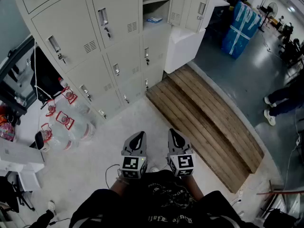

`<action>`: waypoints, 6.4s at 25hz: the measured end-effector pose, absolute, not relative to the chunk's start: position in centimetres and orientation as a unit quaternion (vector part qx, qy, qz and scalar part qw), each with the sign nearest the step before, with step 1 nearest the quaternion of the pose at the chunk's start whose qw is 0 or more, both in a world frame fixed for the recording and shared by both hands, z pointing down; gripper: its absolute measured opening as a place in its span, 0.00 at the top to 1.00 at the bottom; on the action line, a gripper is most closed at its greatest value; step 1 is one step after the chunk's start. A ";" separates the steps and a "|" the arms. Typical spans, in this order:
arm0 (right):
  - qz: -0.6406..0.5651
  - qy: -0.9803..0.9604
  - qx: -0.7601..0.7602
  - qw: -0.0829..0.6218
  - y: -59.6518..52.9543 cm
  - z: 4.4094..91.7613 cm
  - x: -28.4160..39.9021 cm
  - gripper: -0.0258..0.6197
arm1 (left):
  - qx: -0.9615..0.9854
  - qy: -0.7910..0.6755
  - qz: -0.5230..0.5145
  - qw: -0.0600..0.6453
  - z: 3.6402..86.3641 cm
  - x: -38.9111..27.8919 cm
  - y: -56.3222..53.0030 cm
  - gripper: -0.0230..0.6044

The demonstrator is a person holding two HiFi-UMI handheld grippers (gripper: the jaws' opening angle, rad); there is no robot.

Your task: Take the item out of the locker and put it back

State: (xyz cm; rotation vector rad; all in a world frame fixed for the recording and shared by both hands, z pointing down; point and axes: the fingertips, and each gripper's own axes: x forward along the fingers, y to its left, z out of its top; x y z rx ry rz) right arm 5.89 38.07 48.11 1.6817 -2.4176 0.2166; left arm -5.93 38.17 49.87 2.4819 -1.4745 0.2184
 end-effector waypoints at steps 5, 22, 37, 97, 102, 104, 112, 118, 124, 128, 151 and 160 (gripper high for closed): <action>0.074 -0.808 0.578 0.091 37.0 48.2 6.4 0.96 | 0.851 -0.505 0.072 0.121 49.7 -5.9 37.1 0.95; 0.073 -0.790 0.605 0.069 28.9 47.5 5.1 0.95 | 0.862 -0.491 0.062 0.114 48.9 -8.6 27.8 0.95; 0.086 -0.781 0.616 0.058 23.0 48.9 3.4 0.95 | 0.872 -0.473 0.061 0.107 49.3 -9.9 21.0 0.95; 0.084 -0.835 0.541 0.058 -22.1 45.9 10.2 0.95 | 0.854 -0.508 0.062 0.096 48.2 -0.9 -20.3 0.95; 0.070 -0.835 0.544 0.044 -24.6 44.3 10.0 0.90 | 0.862 -0.494 0.059 0.098 48.2 -0.9 -21.8 0.95; 0.058 -0.838 0.541 0.040 -25.6 43.6 9.6 0.88 | 0.866 -0.487 0.062 0.097 48.1 -0.9 -22.1 0.95; 0.010 -0.843 0.537 0.040 -30.9 40.8 7.8 0.76 | 0.874 -0.471 0.068 0.097 48.2 -1.4 -23.2 0.95; -0.008 -0.852 0.518 0.069 -34.2 40.4 6.2 0.75 | 0.877 -0.463 0.075 0.102 48.7 -1.6 -23.7 0.95; -0.014 -0.860 0.498 0.106 -37.3 40.7 4.7 0.75 | 0.876 -0.466 0.076 0.101 48.6 -2.0 -24.4 0.95; -0.002 -0.866 0.483 0.130 -39.1 41.4 4.1 0.74 | 0.873 -0.470 0.076 0.102 48.5 -2.4 -24.8 0.95; 0.018 -0.841 0.485 0.239 -42.9 44.9 3.1 0.88 | 0.861 -0.492 0.070 0.105 48.5 -4.2 -24.8 0.95; -0.022 -0.835 0.502 0.225 -42.7 43.5 3.3 0.93 | 0.858 -0.497 0.066 0.111 48.5 -4.4 -24.5 0.95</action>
